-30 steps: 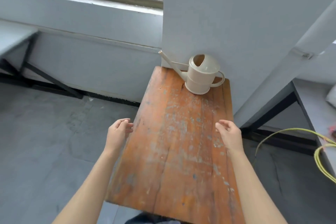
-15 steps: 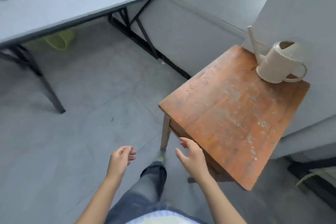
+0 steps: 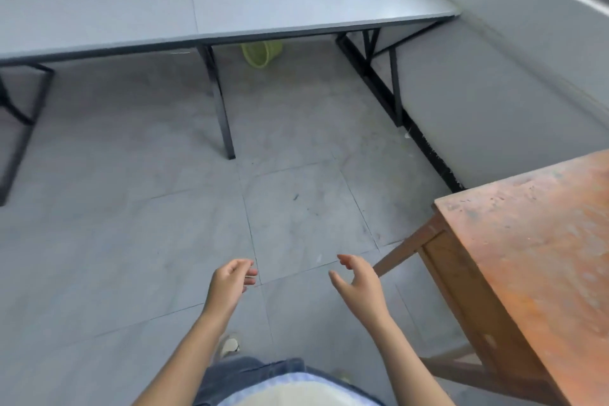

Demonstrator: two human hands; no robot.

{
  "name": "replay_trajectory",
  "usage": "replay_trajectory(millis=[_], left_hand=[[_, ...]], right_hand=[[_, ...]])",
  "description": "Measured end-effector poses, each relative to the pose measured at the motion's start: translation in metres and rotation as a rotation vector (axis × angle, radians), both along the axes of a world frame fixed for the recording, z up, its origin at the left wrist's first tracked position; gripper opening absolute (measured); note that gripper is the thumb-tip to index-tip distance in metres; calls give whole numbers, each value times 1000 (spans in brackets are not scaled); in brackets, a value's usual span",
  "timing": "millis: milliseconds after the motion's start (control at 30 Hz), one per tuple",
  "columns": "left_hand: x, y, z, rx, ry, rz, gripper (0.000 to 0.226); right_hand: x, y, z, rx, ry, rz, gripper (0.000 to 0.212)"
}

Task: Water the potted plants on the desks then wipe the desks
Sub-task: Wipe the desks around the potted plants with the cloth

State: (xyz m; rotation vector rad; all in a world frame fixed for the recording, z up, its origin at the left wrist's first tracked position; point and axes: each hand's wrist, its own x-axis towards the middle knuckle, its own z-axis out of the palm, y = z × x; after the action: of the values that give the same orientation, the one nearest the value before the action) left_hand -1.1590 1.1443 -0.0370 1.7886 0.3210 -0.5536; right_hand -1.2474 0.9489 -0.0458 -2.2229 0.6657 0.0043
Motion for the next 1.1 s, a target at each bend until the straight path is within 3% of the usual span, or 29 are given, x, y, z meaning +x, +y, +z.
replay_trajectory(millis=[200, 367, 500, 633, 900, 1100], left_hand=[[85, 119, 9, 12, -72, 246, 23], [124, 149, -11, 56, 42, 319, 22], [139, 105, -27, 35, 159, 158, 20], [182, 46, -30, 46, 152, -30, 22], [321, -82, 12, -54, -36, -16, 22], [361, -155, -7, -33, 77, -171, 22]], right_hand=[[85, 93, -5, 225, 45, -67, 37], [105, 125, -10, 257, 160, -6, 34], [121, 112, -23, 294, 277, -51, 32], [174, 67, -28, 302, 255, -75, 26], [293, -68, 6, 197, 81, -180, 27], [339, -114, -10, 222, 157, -203, 29]])
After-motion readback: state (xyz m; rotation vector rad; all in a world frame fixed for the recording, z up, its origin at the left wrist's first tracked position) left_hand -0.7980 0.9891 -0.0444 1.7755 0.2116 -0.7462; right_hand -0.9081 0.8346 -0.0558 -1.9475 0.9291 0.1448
